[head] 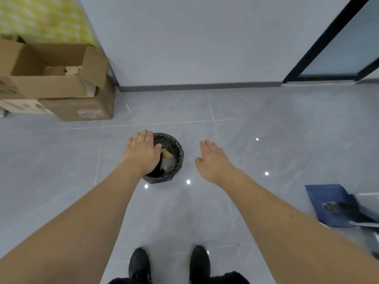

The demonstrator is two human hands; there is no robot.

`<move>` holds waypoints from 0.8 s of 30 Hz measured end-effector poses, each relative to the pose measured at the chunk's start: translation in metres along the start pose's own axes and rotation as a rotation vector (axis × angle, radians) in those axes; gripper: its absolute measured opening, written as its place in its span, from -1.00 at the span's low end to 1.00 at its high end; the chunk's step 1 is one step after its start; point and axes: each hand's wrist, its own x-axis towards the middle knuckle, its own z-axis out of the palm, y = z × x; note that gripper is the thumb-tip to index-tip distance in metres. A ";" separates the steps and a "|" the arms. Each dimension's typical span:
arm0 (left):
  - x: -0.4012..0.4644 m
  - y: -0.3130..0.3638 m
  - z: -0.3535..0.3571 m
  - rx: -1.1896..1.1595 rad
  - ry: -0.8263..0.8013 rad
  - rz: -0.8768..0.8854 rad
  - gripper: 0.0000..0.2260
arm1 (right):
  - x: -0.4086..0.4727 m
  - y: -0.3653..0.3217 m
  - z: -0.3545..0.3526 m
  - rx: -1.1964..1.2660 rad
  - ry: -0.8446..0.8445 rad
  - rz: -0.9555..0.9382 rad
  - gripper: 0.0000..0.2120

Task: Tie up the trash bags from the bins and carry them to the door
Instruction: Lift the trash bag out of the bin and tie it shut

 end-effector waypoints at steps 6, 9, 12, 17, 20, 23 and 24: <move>0.083 -0.074 0.164 -0.010 0.035 0.026 -0.48 | 0.129 0.032 0.149 0.052 -0.011 0.051 -0.43; 0.112 -0.108 0.228 -0.061 0.254 0.137 -0.52 | 0.179 0.047 0.215 0.145 0.047 0.065 -0.45; 0.128 -0.135 0.271 -0.185 0.494 0.169 -0.56 | 0.215 0.056 0.262 0.363 0.191 0.067 -0.56; 0.143 -0.157 0.307 -0.677 0.766 -0.066 -0.57 | 0.247 0.054 0.301 1.176 0.286 0.407 -0.54; 0.153 -0.166 0.324 -1.173 0.660 -0.573 -0.51 | 0.254 0.055 0.323 1.491 0.214 0.602 -0.51; 0.154 -0.178 0.345 -1.598 0.203 -0.936 -0.50 | 0.260 0.055 0.345 1.671 0.117 0.656 -0.42; 0.152 -0.183 0.350 -1.640 0.022 -0.941 -0.49 | 0.262 0.056 0.350 1.713 0.085 0.642 -0.40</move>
